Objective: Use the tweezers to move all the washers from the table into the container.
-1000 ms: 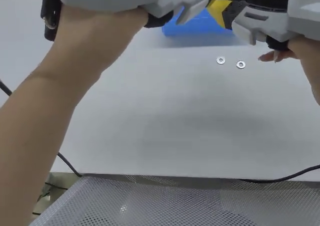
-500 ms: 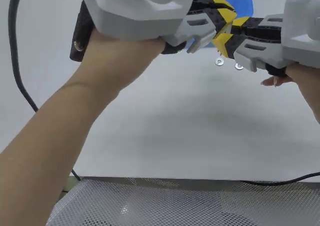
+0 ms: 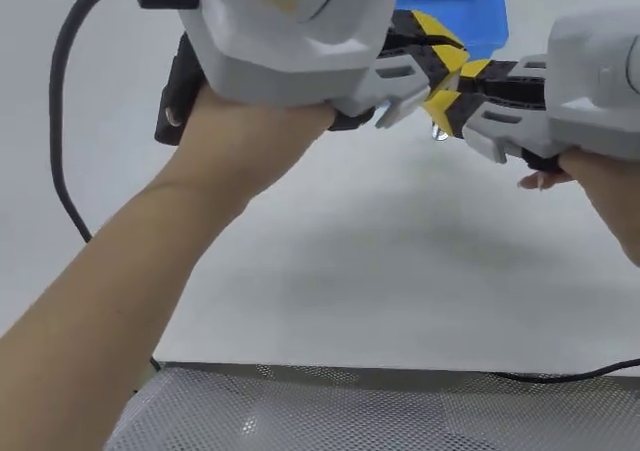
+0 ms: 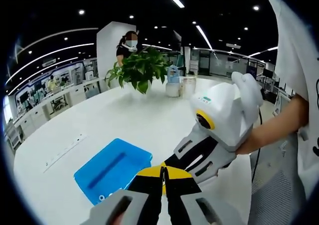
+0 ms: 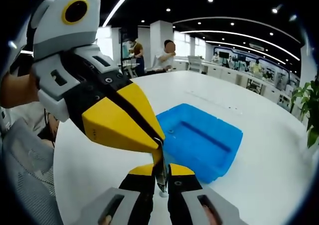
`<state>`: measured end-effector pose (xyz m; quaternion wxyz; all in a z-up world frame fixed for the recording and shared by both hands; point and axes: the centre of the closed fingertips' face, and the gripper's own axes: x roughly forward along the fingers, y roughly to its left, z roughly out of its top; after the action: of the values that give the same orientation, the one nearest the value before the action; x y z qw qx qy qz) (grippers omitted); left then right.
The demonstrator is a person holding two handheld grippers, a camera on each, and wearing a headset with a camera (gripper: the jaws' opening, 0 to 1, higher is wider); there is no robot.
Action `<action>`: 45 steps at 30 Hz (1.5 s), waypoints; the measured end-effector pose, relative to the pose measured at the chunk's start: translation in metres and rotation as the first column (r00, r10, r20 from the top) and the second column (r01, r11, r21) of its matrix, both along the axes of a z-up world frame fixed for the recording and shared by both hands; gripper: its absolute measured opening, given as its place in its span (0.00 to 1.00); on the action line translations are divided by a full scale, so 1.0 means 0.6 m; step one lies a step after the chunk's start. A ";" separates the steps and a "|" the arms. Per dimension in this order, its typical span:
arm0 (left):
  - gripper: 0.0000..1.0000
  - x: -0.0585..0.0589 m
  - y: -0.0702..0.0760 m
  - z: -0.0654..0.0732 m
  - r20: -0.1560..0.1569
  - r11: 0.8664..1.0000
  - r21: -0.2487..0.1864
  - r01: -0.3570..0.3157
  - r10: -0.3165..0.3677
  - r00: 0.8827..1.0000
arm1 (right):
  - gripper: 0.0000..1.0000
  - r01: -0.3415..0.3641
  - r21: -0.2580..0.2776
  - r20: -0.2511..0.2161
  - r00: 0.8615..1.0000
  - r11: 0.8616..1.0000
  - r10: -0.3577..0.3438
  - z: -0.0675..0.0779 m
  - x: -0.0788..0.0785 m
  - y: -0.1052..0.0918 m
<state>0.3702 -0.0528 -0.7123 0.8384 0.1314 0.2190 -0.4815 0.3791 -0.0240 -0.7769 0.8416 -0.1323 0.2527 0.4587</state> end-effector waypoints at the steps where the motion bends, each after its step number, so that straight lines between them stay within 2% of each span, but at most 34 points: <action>1: 0.00 0.000 0.000 0.000 0.000 1.000 0.000 0.000 0.000 1.000 | 0.05 0.000 -0.002 0.005 1.000 1.000 0.000 -0.001 0.001 -0.001; 8: 0.00 0.002 -0.006 0.000 -0.007 1.000 -0.021 -0.006 0.006 1.000 | 0.04 -0.031 -0.043 0.028 0.999 0.999 0.033 -0.008 0.001 -0.004; 13: 0.00 0.003 -0.009 0.001 -0.011 0.999 -0.033 -0.016 0.015 1.000 | 0.03 -0.033 -0.051 0.018 0.999 0.998 0.034 -0.006 0.000 -0.004; 18: 0.00 -0.005 -0.011 0.003 -0.016 0.999 -0.031 -0.014 0.013 1.000 | 0.03 -0.042 -0.091 0.039 0.998 0.995 0.046 -0.005 -0.005 -0.008; 22: 0.00 -0.009 -0.011 0.011 -0.008 0.999 -0.034 -0.006 0.006 1.000 | 0.03 -0.051 -0.108 0.055 0.997 0.993 0.057 0.006 -0.009 -0.008; 27: 0.00 -0.010 -0.011 0.037 0.020 0.999 -0.049 -0.005 0.006 1.000 | 0.03 -0.053 -0.104 0.076 0.995 0.993 0.061 0.031 -0.005 -0.006; 29: 0.00 -0.012 -0.012 0.056 0.036 0.998 -0.058 -0.008 0.010 0.999 | 0.03 -0.052 -0.094 0.091 0.994 0.994 0.061 0.046 -0.002 -0.003; 33: 0.00 -0.005 -0.007 0.085 0.073 0.997 -0.081 -0.016 0.022 0.997 | 0.03 -0.050 -0.042 0.105 0.993 0.998 0.054 0.079 0.007 0.005; 39: 0.00 0.005 0.002 0.112 0.122 0.997 -0.076 -0.017 0.026 0.992 | 0.03 -0.052 -0.040 0.159 0.986 0.998 0.058 0.108 0.021 0.013; 45: 0.00 0.017 0.009 0.120 0.154 0.997 -0.072 -0.037 0.047 0.987 | 0.03 -0.053 -0.037 0.189 0.980 0.998 0.059 0.121 0.036 0.024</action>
<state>0.3802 -0.0474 -0.6404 0.8669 0.1349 0.1389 -0.4593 0.4006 -0.0097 -0.7044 0.8465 -0.1961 0.1747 0.4631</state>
